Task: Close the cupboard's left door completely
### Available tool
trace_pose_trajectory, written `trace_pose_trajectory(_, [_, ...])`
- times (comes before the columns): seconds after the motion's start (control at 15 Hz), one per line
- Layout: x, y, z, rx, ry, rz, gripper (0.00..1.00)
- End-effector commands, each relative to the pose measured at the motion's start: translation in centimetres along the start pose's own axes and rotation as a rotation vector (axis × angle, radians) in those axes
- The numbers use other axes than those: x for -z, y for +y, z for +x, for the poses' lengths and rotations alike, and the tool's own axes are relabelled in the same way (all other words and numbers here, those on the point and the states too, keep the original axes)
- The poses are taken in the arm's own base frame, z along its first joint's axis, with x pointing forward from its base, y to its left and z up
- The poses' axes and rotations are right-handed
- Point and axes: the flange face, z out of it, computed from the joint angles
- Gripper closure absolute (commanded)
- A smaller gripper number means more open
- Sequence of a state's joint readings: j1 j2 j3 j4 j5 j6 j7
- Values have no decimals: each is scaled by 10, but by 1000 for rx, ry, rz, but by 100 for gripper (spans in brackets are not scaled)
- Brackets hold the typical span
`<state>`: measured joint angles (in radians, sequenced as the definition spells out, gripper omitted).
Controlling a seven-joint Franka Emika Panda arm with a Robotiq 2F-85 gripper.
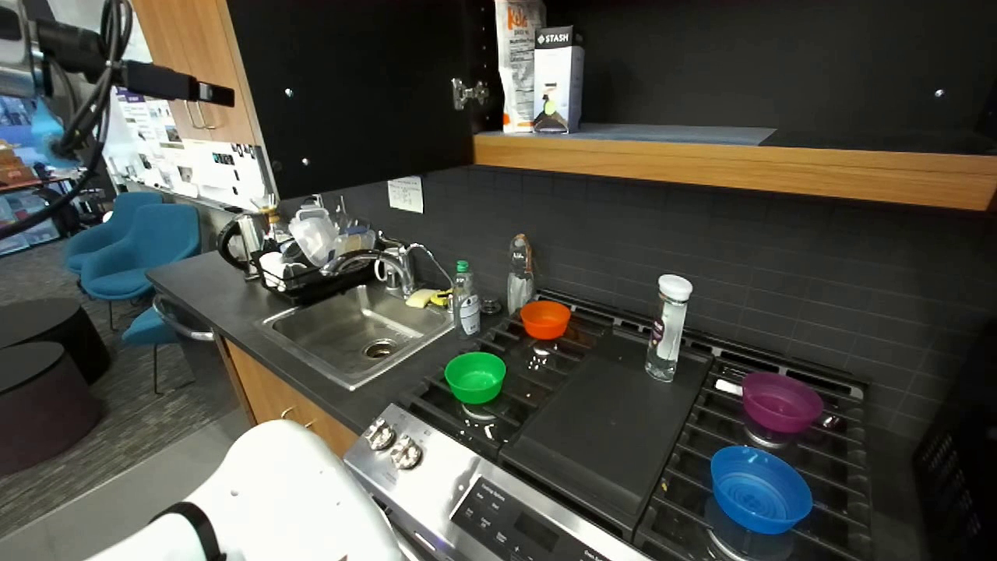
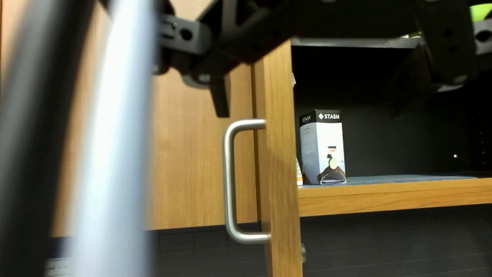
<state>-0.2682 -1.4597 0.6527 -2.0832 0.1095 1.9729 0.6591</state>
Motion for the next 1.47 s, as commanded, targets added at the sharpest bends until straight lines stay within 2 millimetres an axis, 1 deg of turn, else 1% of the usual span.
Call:
trace_pose_trajectory(0.0, [-15,-5,13,-28,38,-6,0])
trace_pose_trajectory(0.2, [-30,-7,17,-41,50,-19,0])
trace_pose_trajectory(0.47, [-50,-5,21,-53,39,-40,0])
trace_pose_trajectory(0.53, [-54,-4,21,-55,37,-42,25])
trace_pose_trajectory(0.6, [-56,-3,21,-54,35,-43,26])
trace_pose_trajectory(0.67, [-59,-3,22,-56,34,-46,32])
trace_pose_trajectory(0.73, [-60,-3,23,-57,32,-46,39])
trace_pose_trajectory(0.8, [-61,-2,24,-58,33,-48,48])
trace_pose_trajectory(0.87, [-61,-1,25,-58,36,-51,56])
trace_pose_trajectory(0.93, [-61,-1,25,-58,39,-52,41])
trace_pose_trajectory(1.07, [-60,-1,28,-56,54,-61,19])
trace_pose_trajectory(1.13, [-59,1,29,-51,60,-63,16])
trace_pose_trajectory(1.27, [-59,1,32,-50,76,-74,3])
trace_pose_trajectory(1.4, [-56,4,36,-38,97,-84,0])
